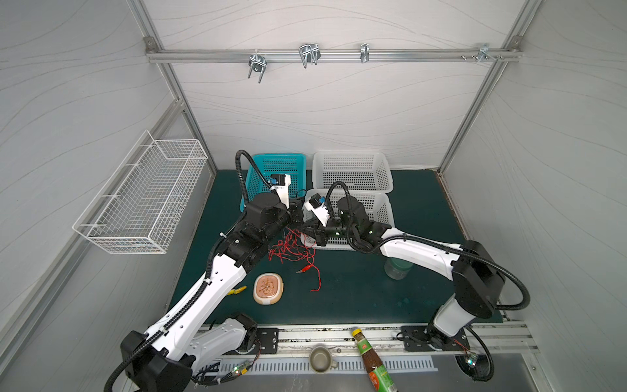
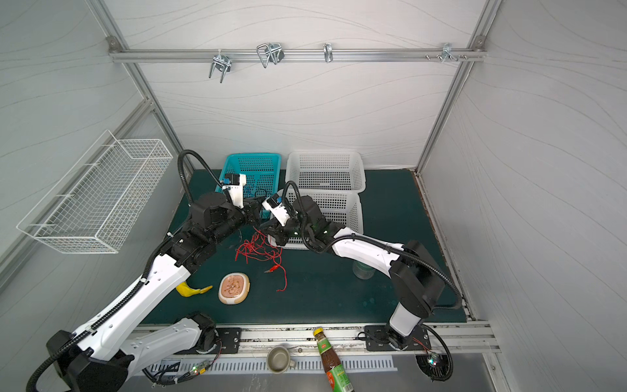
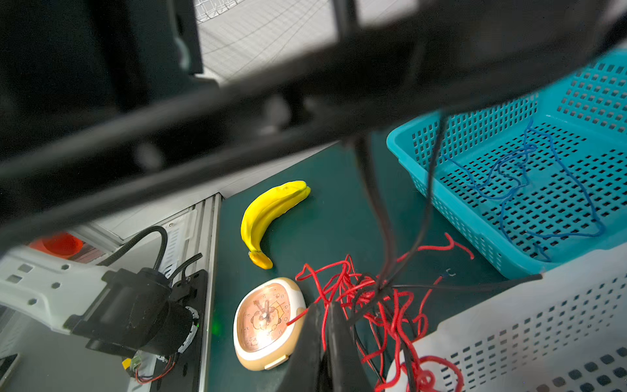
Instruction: Untangle the cables
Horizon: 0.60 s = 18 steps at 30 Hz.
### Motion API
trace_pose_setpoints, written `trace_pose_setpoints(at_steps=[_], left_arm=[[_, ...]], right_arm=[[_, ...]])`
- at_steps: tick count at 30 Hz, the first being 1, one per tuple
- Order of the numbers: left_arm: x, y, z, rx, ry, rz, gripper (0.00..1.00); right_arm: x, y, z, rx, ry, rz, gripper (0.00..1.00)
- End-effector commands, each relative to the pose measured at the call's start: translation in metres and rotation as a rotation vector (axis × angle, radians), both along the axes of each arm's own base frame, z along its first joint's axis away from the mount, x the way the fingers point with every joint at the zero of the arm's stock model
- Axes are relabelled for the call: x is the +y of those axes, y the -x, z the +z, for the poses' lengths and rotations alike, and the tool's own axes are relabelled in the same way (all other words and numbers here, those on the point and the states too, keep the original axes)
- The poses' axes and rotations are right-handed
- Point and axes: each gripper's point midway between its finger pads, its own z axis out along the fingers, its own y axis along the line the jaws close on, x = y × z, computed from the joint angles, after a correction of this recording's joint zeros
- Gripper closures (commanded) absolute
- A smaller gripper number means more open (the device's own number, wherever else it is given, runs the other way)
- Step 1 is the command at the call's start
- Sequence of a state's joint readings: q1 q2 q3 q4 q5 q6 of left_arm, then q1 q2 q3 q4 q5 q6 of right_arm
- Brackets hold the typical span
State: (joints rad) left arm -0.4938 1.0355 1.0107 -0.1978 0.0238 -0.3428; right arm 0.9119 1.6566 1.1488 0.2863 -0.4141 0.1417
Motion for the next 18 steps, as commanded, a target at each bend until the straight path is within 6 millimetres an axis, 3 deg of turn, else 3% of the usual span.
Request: trace_pose_setpoints(at_steps=[1, 4, 10, 18], left_arm=[[-0.007, 0.005, 0.022, -0.049, 0.073, -0.031, 1.00], [-0.006, 0.006, 0.021, -0.046, 0.080, -0.028, 1.00], [-0.008, 0.007, 0.018, -0.033, 0.093, -0.033, 1.00], [-0.005, 0.005, 0.013, -0.025, 0.083, -0.017, 1.00]], right_arm=[[0.010, -0.014, 0.020, -0.046, -0.075, -0.047, 0.90], [0.010, -0.022, 0.018, -0.057, -0.081, -0.088, 0.88], [0.010, -0.030, 0.018, -0.077, -0.092, -0.129, 0.72], [0.007, -0.035, 0.010, -0.071, -0.073, -0.163, 0.67]])
